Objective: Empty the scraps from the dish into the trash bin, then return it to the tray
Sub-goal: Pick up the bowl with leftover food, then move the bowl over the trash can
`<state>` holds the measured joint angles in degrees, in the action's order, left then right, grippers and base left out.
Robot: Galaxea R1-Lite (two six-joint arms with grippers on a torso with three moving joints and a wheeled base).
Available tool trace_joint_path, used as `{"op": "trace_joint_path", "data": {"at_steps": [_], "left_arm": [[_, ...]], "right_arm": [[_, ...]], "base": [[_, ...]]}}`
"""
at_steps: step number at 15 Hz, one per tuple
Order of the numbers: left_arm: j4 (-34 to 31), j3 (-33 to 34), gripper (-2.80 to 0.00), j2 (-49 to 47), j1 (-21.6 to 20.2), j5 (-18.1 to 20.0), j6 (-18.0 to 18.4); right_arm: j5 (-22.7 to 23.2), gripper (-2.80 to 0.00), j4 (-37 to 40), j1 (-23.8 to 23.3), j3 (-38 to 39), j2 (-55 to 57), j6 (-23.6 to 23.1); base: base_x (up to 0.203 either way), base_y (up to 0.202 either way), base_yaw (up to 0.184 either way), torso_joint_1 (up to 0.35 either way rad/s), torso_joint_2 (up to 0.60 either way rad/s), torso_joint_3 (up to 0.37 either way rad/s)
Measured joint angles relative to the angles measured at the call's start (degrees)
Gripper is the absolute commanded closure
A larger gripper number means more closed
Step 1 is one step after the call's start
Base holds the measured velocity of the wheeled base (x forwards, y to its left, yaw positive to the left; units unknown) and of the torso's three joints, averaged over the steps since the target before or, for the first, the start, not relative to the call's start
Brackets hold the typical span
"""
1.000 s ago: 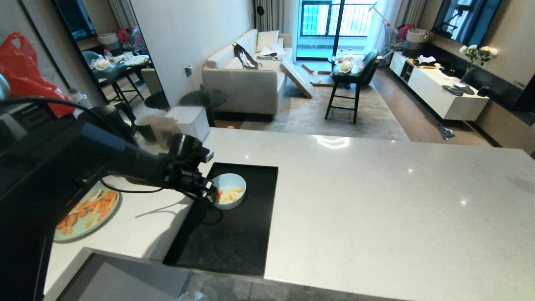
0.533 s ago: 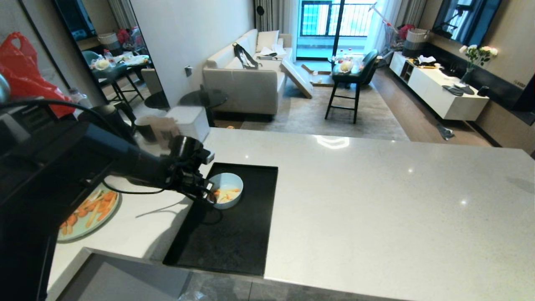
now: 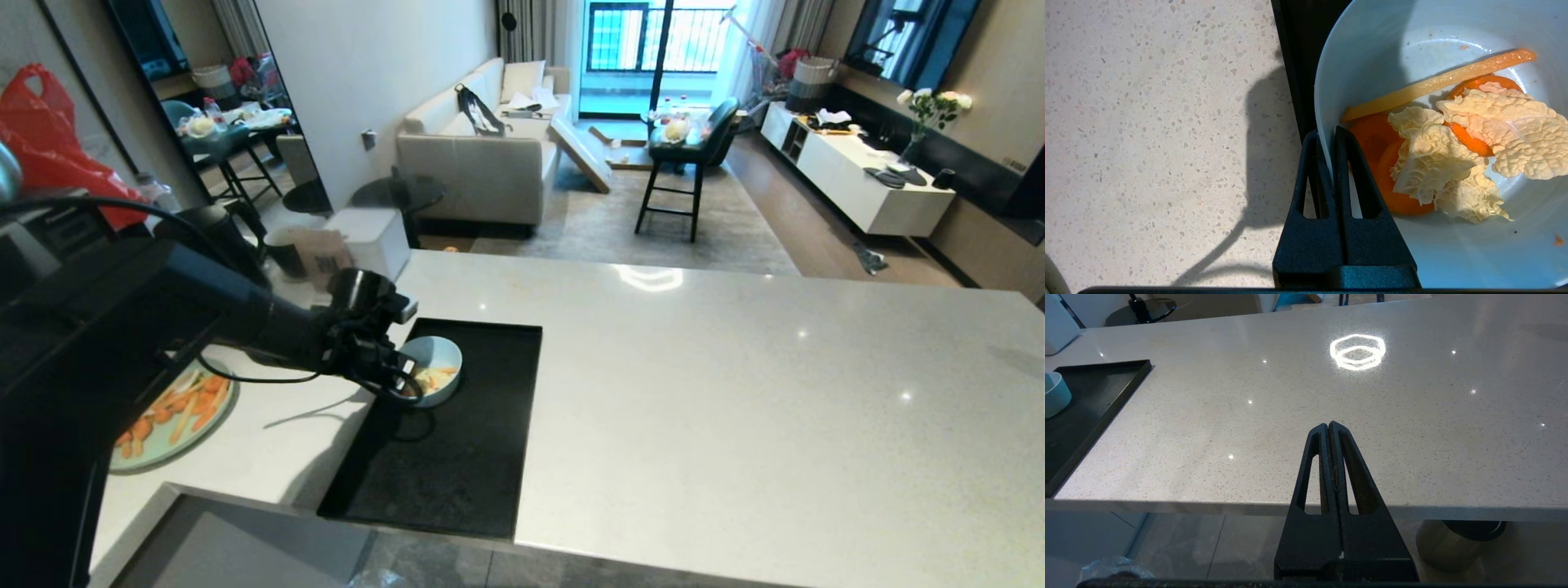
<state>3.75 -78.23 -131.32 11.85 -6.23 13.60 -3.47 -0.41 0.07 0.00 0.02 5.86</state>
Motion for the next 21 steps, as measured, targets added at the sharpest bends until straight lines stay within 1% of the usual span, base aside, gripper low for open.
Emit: {"op": "trace_joint_path", "data": {"at_steps": [3,4,7,10,12,14,15,19,21], "left_arm": [[-0.6,0.1,0.0,0.3,0.2,0.0,-0.5],[-2.1,0.2,0.0,0.8,0.2,0.1,-1.6],[-9.3,0.4,0.0,3.6,0.0,0.4,-6.7],[-15.1,0.6,0.0,6.9,-0.5,0.5,-10.6],[-16.8,0.7,0.0,9.0,-0.8,0.5,-13.7],[-19.2,1.4,0.0,11.5,-0.9,0.6,-15.7],[-20.6,2.1,0.0,12.8,-1.0,1.0,-16.9],[-26.6,4.9,0.0,19.0,-1.1,4.9,-24.4],[-28.9,7.3,0.0,22.6,-1.2,5.2,-27.2]], "right_arm": [[0.0,0.0,0.0,0.0,0.0,0.0,0.0],[0.0,0.0,0.0,0.0,0.0,0.0,0.0],[0.0,0.0,0.0,0.0,0.0,0.0,0.0],[0.0,0.0,0.0,0.0,0.0,0.0,0.0],[0.0,0.0,0.0,0.0,0.0,0.0,0.0],[0.0,0.0,0.0,0.0,0.0,0.0,0.0],[0.0,0.0,0.0,0.0,0.0,0.0,0.0],[0.0,0.0,0.0,0.0,0.0,0.0,0.0],[0.0,0.0,0.0,0.0,0.0,0.0,0.0]], "base": [[0.0,0.0,0.0,0.0,0.0,0.0],[0.0,0.0,0.0,0.0,0.0,0.0],[0.0,0.0,0.0,0.0,0.0,0.0],[0.0,0.0,0.0,0.0,0.0,0.0],[0.0,0.0,0.0,0.0,0.0,0.0],[0.0,0.0,0.0,0.0,0.0,0.0],[0.0,0.0,0.0,0.0,0.0,0.0],[0.0,0.0,0.0,0.0,0.0,0.0],[0.0,0.0,0.0,0.0,0.0,0.0]]}}
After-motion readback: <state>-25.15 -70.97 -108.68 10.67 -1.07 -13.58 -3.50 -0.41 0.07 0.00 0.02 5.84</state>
